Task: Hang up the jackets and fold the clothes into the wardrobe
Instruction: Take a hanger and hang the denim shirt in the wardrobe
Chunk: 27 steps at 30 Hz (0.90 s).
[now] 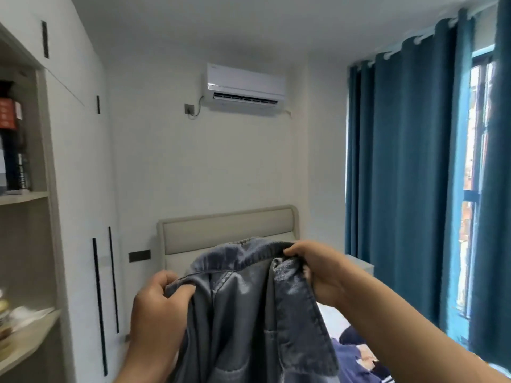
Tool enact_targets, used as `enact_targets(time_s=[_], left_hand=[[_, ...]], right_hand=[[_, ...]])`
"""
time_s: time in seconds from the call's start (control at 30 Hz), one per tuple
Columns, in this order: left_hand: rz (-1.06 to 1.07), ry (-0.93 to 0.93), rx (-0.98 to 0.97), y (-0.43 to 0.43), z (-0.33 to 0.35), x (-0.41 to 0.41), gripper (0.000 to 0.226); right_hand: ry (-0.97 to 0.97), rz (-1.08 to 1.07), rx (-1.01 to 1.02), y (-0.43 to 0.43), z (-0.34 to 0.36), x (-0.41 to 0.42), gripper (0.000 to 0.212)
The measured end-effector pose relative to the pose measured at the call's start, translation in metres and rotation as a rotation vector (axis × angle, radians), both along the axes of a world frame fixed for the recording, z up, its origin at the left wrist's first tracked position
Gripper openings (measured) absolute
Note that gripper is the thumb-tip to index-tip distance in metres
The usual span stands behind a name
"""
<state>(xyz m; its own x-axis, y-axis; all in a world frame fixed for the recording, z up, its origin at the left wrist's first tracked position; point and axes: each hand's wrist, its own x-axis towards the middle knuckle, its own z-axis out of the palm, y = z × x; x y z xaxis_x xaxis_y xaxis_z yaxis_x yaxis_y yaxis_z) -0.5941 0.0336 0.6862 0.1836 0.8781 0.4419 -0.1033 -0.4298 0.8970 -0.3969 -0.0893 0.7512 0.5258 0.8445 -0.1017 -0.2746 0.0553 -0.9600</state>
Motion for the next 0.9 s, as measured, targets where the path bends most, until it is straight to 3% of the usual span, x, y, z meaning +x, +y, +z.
enact_targets(time_s=[0.23,0.33,0.4,0.47,0.57,0.67,0.83,0.9], left_hand=[[-0.12,-0.088,0.088,-0.03,-0.018,-0.021,0.014],[-0.106,0.009,0.074,-0.006,-0.033,-0.03,0.06],[-0.151,0.142,0.07,0.025,-0.034,-0.044,0.067],[-0.281,0.3,0.066,0.059,-0.032,-0.059,0.046],[-0.12,0.197,-0.023,0.111,-0.043,-0.075,0.013],[-0.011,0.156,-0.091,0.15,-0.05,-0.088,0.025],[-0.052,0.206,-0.073,0.207,-0.055,-0.125,0.03],[-0.072,0.204,-0.05,0.223,-0.057,-0.138,0.031]], right_hand=[[0.351,0.162,0.209,0.059,-0.005,-0.069,0.016],[0.476,0.213,0.232,0.094,-0.008,-0.091,0.015],[0.477,0.231,0.228,0.12,-0.013,-0.101,0.017],[0.383,0.194,0.198,0.149,-0.018,-0.112,0.023],[0.255,0.12,0.211,0.188,-0.027,-0.123,0.017],[-0.025,0.064,0.151,0.224,-0.039,-0.129,0.016],[-0.946,-0.048,-0.003,0.265,-0.054,-0.133,0.046],[-1.1,-0.008,0.0,0.28,-0.06,-0.139,0.048]])
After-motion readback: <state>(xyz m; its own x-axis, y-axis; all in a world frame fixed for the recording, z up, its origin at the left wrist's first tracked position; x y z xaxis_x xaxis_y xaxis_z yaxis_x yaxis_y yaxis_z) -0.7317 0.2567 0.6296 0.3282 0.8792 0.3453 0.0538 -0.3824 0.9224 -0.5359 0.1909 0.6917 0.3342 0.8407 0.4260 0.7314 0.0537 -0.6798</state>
